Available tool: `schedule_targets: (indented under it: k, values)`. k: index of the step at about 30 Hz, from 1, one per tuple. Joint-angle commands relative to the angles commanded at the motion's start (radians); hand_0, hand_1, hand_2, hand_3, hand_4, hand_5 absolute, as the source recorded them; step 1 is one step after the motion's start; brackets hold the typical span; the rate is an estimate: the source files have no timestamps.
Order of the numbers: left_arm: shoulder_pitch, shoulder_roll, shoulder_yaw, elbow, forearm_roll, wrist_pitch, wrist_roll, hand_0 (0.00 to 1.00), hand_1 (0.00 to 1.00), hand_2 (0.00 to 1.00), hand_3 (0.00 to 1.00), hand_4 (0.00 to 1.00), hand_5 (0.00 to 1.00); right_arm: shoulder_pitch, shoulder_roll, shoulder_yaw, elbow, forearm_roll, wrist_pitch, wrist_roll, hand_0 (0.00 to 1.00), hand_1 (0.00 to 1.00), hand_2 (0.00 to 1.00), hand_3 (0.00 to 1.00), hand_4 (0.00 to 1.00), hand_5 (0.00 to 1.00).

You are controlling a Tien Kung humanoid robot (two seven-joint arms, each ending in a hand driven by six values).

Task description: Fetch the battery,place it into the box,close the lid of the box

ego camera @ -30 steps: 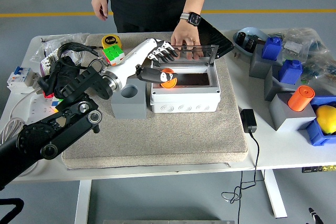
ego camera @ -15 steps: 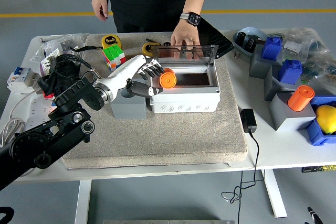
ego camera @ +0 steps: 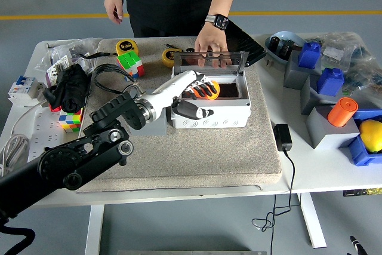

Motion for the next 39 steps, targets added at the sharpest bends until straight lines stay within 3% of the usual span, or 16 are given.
schedule_targets:
  k: [5, 8, 11, 12, 17, 18, 19, 23, 24, 29, 31, 35, 36, 39]
  values:
    - [-0.060, -0.061, 0.046, 0.062, -0.030, 0.011, -0.023, 0.492, 0.607, 0.613, 0.587, 0.852, 0.041, 0.001, 0.000, -0.003, 0.001, 0.005, -0.001, 0.000, 0.727, 0.666, 0.653, 0.592, 0.998, 0.618]
    - [-0.079, -0.079, 0.050, 0.070, -0.037, 0.014, -0.030, 0.489, 0.611, 0.614, 0.591, 0.846, 0.050, 0.002, 0.000, -0.003, 0.001, 0.003, -0.003, 0.001, 0.727, 0.666, 0.654, 0.591, 0.998, 0.618]
    - [-0.093, -0.083, 0.035, 0.059, -0.049, 0.033, -0.055, 0.489, 0.611, 0.614, 0.591, 0.846, 0.050, 0.001, -0.001, -0.003, 0.002, 0.006, -0.003, 0.002, 0.727, 0.666, 0.654, 0.591, 0.998, 0.618]
    - [-0.099, -0.083, 0.028, 0.057, -0.051, 0.046, -0.070, 0.504, 0.665, 0.620, 0.591, 0.888, 0.191, 0.001, -0.001, -0.003, 0.002, 0.008, -0.003, 0.002, 0.726, 0.666, 0.653, 0.593, 0.998, 0.619]
    - [-0.133, -0.082, -0.009, 0.061, -0.051, 0.095, -0.127, 0.504, 0.665, 0.620, 0.591, 0.888, 0.191, 0.002, -0.002, -0.006, 0.002, 0.006, -0.005, 0.002, 0.726, 0.666, 0.653, 0.593, 0.998, 0.619]
    - [-0.138, -0.083, -0.014, 0.064, -0.047, 0.098, -0.130, 0.718, 0.775, 0.740, 0.677, 0.942, 0.322, 0.002, -0.002, -0.006, 0.002, 0.007, -0.005, 0.002, 0.726, 0.666, 0.654, 0.592, 0.998, 0.618]
    - [-0.150, -0.085, -0.022, 0.073, -0.035, 0.101, -0.129, 0.718, 0.775, 0.740, 0.677, 0.942, 0.322, 0.002, -0.002, -0.007, 0.001, 0.008, -0.005, 0.001, 0.726, 0.666, 0.654, 0.592, 0.998, 0.618]
    - [-0.181, -0.094, -0.039, 0.107, 0.017, 0.085, -0.091, 0.718, 0.775, 0.740, 0.677, 0.942, 0.322, 0.003, -0.002, -0.008, 0.001, 0.008, -0.006, 0.001, 0.726, 0.666, 0.654, 0.592, 0.998, 0.618]
    - [-0.187, -0.096, -0.041, 0.116, 0.027, 0.080, -0.081, 0.881, 0.884, 0.841, 0.817, 0.993, 0.489, 0.003, -0.002, -0.008, 0.001, 0.008, -0.006, 0.001, 0.726, 0.666, 0.654, 0.592, 0.998, 0.618]
    - [-0.211, -0.106, -0.043, 0.178, 0.081, 0.045, -0.019, 0.881, 0.884, 0.841, 0.817, 0.993, 0.489, 0.004, -0.003, -0.011, 0.001, 0.010, -0.007, 0.001, 0.726, 0.666, 0.654, 0.592, 0.998, 0.618]
    - [-0.211, -0.104, -0.042, 0.199, 0.095, 0.028, 0.007, 0.885, 0.892, 0.853, 0.826, 0.998, 0.536, 0.004, -0.003, -0.009, 0.001, 0.009, -0.008, 0.003, 0.726, 0.666, 0.654, 0.592, 0.998, 0.618]
    - [-0.203, -0.098, -0.044, 0.203, 0.102, -0.008, 0.052, 0.885, 0.892, 0.853, 0.826, 0.998, 0.536, 0.002, -0.003, -0.007, 0.002, 0.012, -0.007, 0.004, 0.726, 0.666, 0.654, 0.592, 0.998, 0.618]
    - [-0.198, -0.095, -0.046, 0.197, 0.098, -0.022, 0.070, 0.481, 0.716, 0.766, 0.759, 0.998, 0.564, 0.003, -0.003, -0.006, 0.002, 0.013, -0.007, 0.004, 0.726, 0.666, 0.654, 0.592, 0.998, 0.618]
    - [-0.192, -0.092, -0.050, 0.178, 0.099, -0.044, 0.096, 0.481, 0.716, 0.766, 0.759, 0.998, 0.564, 0.003, -0.003, -0.004, 0.002, 0.010, -0.007, 0.003, 0.726, 0.666, 0.654, 0.592, 0.998, 0.618]
